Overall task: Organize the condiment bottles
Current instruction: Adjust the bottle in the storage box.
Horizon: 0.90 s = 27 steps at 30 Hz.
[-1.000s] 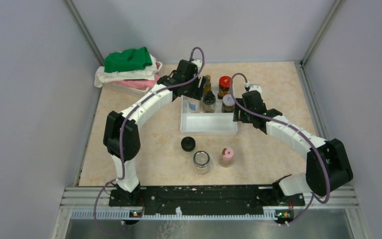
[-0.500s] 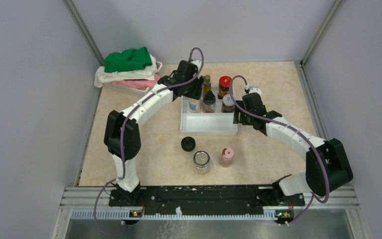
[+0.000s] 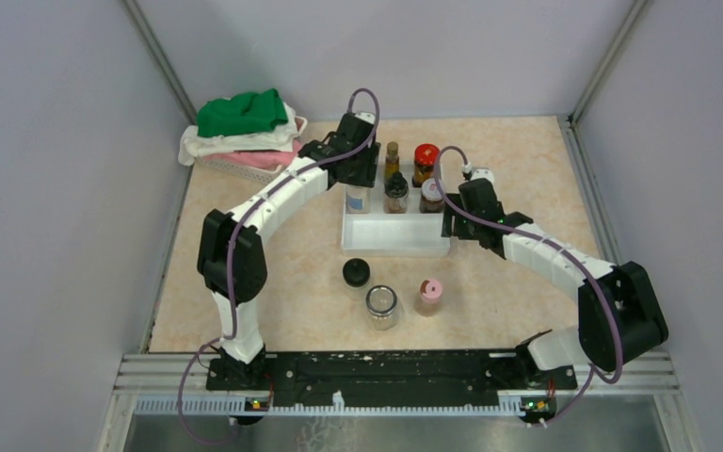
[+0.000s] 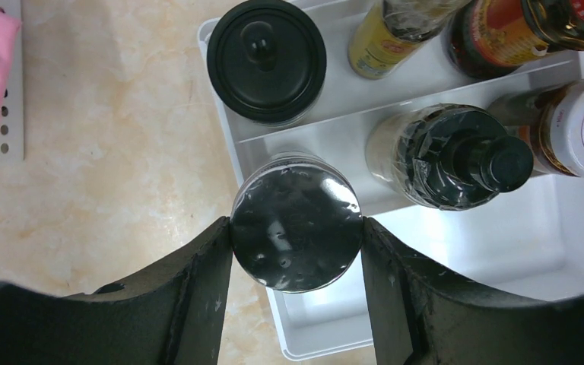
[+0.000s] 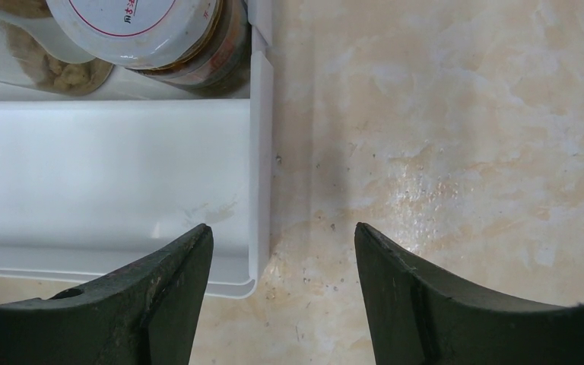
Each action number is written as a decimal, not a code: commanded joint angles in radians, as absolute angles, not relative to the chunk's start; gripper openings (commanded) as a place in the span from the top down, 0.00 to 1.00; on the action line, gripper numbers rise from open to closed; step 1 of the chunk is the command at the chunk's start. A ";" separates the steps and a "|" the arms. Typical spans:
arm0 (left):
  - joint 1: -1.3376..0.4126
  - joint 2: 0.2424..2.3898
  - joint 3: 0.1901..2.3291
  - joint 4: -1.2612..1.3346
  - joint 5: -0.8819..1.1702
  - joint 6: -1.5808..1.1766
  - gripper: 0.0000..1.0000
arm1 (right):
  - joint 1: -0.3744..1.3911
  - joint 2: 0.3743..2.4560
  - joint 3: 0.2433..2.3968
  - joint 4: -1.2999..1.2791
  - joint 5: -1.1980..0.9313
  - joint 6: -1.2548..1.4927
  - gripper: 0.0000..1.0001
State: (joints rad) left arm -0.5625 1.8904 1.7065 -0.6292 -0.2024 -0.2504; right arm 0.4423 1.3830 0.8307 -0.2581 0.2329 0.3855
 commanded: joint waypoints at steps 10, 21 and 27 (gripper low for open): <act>-0.560 1.923 1.756 -0.651 -0.308 -0.391 0.44 | 0.430 1.323 0.825 -0.245 0.212 0.374 0.32; -0.575 1.988 1.800 -0.622 -0.274 -0.532 0.43 | 0.426 1.283 0.816 -0.274 0.210 0.347 0.32; -0.585 2.035 1.873 -0.699 -0.311 -0.572 0.41 | 0.426 1.278 0.802 -0.264 0.205 0.345 0.32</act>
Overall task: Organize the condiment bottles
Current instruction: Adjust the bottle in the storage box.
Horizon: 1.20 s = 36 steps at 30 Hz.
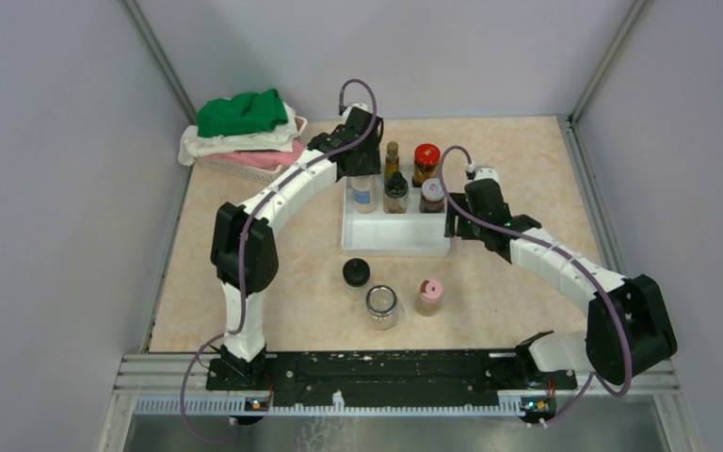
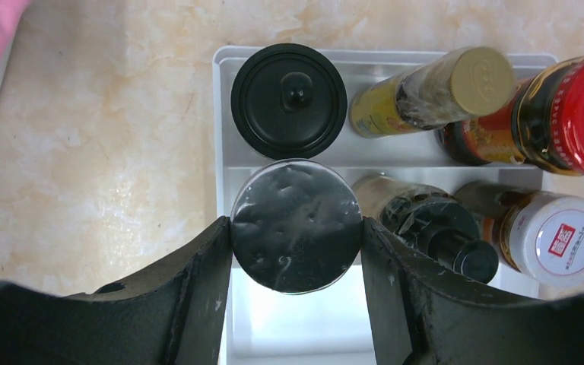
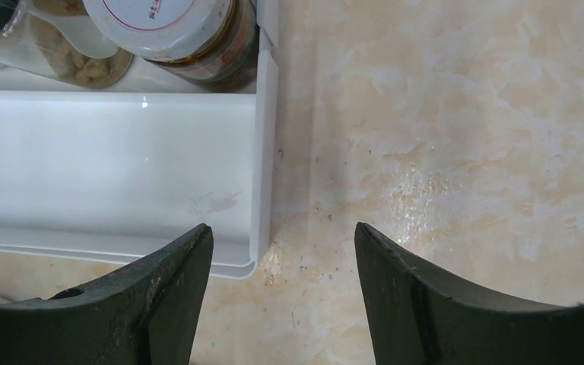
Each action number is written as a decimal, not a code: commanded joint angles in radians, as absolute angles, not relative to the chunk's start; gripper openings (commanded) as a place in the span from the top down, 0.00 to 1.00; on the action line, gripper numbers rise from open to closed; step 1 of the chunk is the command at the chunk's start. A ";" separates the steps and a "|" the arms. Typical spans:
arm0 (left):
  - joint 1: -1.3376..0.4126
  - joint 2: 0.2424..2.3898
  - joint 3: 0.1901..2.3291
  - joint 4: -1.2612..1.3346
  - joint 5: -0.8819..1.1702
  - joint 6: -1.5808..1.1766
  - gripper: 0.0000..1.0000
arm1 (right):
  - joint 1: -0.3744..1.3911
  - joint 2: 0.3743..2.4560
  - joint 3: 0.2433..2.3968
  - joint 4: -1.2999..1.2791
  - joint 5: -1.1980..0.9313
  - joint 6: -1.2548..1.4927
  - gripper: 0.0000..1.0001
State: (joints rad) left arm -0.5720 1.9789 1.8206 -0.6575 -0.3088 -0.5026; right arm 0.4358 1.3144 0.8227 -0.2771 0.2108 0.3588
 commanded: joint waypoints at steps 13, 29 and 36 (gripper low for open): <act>-0.610 2.046 1.890 -0.847 -0.467 -0.677 0.42 | 0.423 1.271 0.760 -0.226 0.183 0.348 0.32; -0.632 2.067 1.903 -0.964 -0.599 -0.799 0.41 | 0.411 1.236 0.719 -0.215 0.167 0.344 0.32; -0.633 2.100 1.940 -0.979 -0.565 -0.788 0.21 | 0.410 1.237 0.719 -0.215 0.164 0.347 0.32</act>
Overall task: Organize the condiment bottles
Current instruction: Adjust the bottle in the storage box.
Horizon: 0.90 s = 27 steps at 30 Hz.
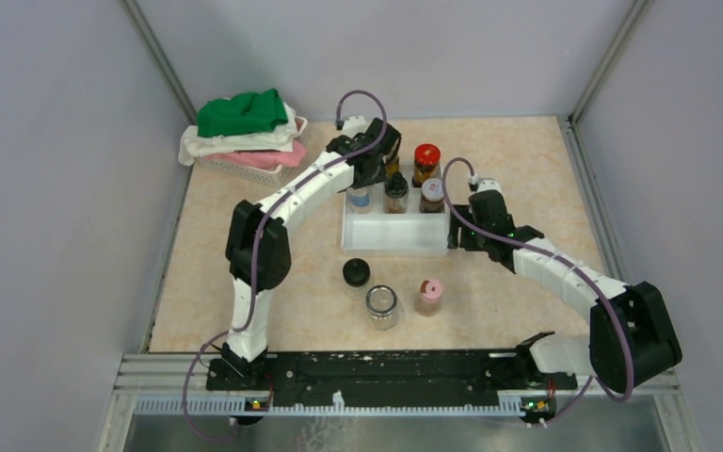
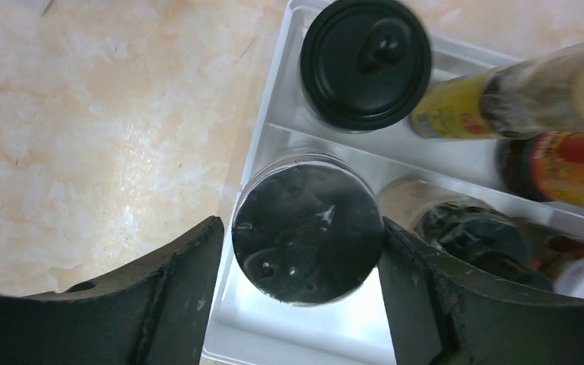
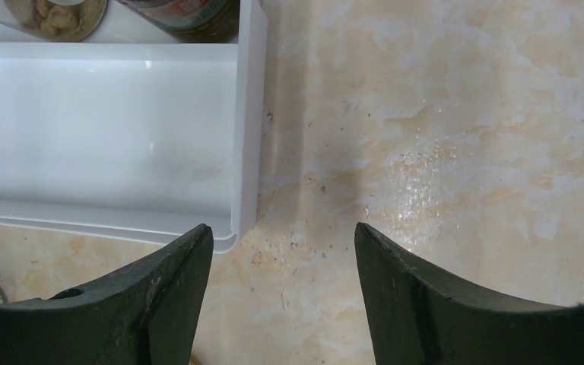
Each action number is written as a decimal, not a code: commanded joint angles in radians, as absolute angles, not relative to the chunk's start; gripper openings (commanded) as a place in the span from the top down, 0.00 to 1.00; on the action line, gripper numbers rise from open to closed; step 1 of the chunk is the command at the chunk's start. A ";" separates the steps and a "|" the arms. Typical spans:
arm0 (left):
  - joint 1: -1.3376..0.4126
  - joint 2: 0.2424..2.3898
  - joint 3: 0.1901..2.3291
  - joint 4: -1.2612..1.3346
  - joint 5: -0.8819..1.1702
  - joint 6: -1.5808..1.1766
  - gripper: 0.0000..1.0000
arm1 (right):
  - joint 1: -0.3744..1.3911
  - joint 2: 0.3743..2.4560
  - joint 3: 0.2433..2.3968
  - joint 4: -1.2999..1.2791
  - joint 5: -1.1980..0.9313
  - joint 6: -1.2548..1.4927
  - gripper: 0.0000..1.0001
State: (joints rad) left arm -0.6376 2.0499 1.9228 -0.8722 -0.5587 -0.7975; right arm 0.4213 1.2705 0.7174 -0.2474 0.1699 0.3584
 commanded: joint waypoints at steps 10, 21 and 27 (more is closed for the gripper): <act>-0.633 2.070 1.949 -0.949 -0.581 -0.731 0.15 | 0.411 1.240 0.715 -0.213 0.152 0.358 0.32; -0.639 1.928 1.918 -0.829 -0.403 -0.550 0.04 | 0.411 1.231 0.719 -0.227 0.140 0.369 0.27; -0.647 1.717 1.757 -0.724 -0.275 -0.483 0.09 | 0.440 1.159 0.788 -0.361 0.163 0.344 0.27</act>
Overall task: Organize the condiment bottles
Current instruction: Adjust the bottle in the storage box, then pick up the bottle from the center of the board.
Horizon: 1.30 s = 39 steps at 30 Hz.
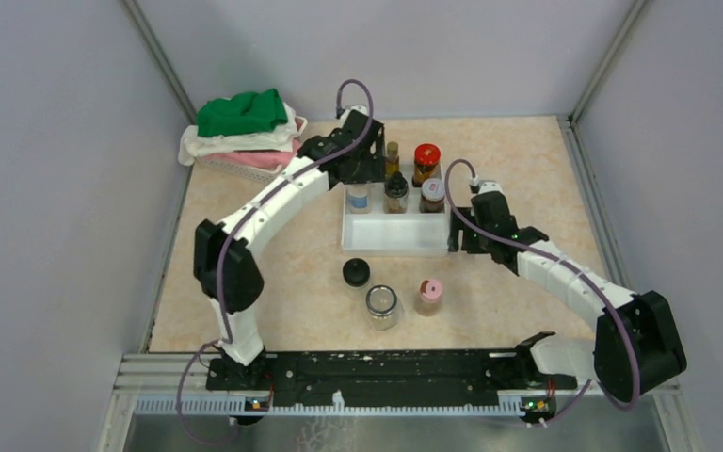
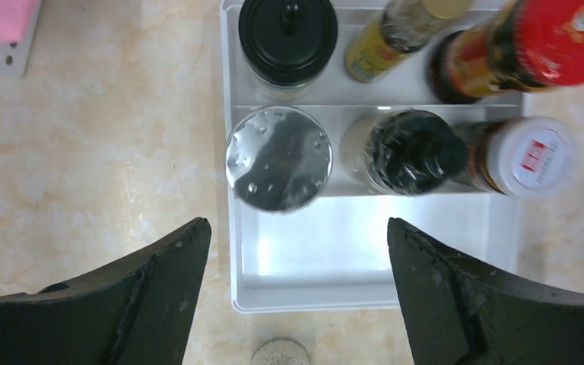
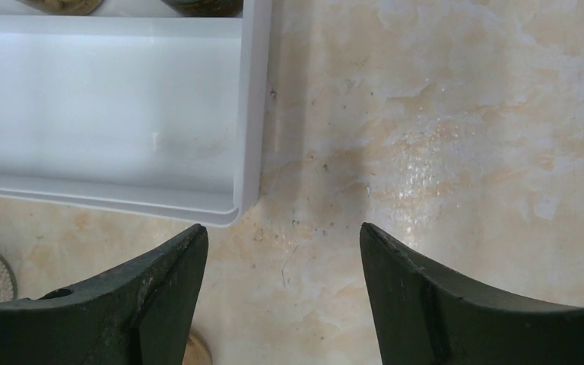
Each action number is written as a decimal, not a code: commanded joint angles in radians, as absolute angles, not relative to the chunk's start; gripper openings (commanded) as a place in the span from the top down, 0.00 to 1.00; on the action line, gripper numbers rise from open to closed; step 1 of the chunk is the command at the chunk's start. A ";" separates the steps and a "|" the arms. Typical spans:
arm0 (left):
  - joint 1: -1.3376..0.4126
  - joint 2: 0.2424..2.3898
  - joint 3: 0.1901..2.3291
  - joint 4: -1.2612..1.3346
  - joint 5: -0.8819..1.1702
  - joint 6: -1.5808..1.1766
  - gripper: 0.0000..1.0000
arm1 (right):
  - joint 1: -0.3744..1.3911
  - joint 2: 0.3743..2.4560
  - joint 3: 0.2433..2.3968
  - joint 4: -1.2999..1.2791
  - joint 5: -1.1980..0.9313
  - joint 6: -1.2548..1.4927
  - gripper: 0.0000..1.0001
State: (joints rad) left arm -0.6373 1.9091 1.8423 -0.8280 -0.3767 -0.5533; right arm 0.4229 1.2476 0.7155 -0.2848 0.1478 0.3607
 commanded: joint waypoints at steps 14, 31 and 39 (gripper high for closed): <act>-0.741 1.196 1.257 -0.612 -0.177 -0.433 0.65 | 0.833 0.958 0.812 -0.586 0.257 0.524 0.29; -0.747 0.992 1.027 -0.674 -0.125 -0.429 0.54 | 1.055 1.116 0.751 -0.567 0.381 0.685 0.35; -0.747 1.031 1.016 -0.662 -0.117 -0.421 0.06 | 1.060 1.163 0.754 -0.550 0.428 0.689 0.62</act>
State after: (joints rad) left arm -0.7425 1.0138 1.0195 -0.6815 -0.1226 -0.4358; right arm 1.0492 1.1347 0.7464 -0.5682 0.3855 0.6773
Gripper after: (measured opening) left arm 0.826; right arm 0.475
